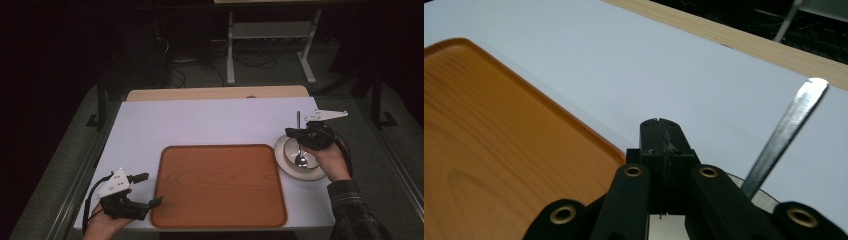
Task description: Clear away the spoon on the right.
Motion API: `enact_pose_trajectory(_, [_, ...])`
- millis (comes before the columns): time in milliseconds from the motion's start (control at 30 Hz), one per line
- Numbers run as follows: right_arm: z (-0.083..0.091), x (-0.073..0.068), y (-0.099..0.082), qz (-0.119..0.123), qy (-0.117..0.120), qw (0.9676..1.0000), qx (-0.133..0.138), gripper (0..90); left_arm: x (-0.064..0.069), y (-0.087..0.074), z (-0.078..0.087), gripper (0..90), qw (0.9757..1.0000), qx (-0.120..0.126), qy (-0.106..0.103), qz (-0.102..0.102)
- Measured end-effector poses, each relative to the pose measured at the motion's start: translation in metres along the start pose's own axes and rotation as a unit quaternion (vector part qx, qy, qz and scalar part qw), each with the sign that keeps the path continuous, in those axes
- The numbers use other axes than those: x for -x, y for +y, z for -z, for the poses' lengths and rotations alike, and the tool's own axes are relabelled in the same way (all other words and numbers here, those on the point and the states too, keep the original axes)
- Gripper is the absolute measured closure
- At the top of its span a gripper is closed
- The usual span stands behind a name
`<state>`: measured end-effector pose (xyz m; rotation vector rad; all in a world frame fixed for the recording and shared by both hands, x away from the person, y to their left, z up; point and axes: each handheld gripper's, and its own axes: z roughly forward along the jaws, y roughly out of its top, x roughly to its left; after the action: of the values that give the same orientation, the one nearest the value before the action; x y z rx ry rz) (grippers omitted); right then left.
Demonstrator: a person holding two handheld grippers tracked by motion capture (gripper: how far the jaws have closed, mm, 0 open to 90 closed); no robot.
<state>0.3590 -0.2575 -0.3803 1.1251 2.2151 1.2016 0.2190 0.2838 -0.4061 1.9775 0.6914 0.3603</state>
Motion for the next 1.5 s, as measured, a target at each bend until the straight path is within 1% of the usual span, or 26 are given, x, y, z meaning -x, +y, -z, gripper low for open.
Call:
enact_pose_trajectory(433, [-0.006, 0.016, -0.004, -0.011, -0.039, 0.9992, -0.007, 89.4, 0.0, 0.0, 0.0, 10.9, 1.0, 0.0, 0.0, 0.0])
enact_pose_trajectory(700, [-0.01, 0.022, -0.006, -0.019, -0.048, 0.9986, -0.012, 89.5, 0.0, 0.0, 0.001, 10.9, 1.0, 0.0, 0.001, 0.0])
enact_pose_trajectory(967, [-0.013, 0.025, -0.007, -0.022, -0.058, 0.9978, -0.021, 89.5, 0.001, 0.0, 0.001, 10.9, 1.0, -0.001, 0.002, -0.001])
enact_pose_trajectory(1267, [-0.011, 0.028, -0.01, -0.023, -0.072, 0.9968, -0.027, 89.5, 0.001, -0.001, 0.002, 10.9, 1.0, -0.001, 0.004, 0.0])
enact_pose_trajectory(1500, [-0.005, 0.034, -0.014, -0.032, -0.085, 0.9955, -0.027, 89.5, 0.001, -0.001, 0.003, 10.9, 1.0, 0.0, 0.004, 0.0])
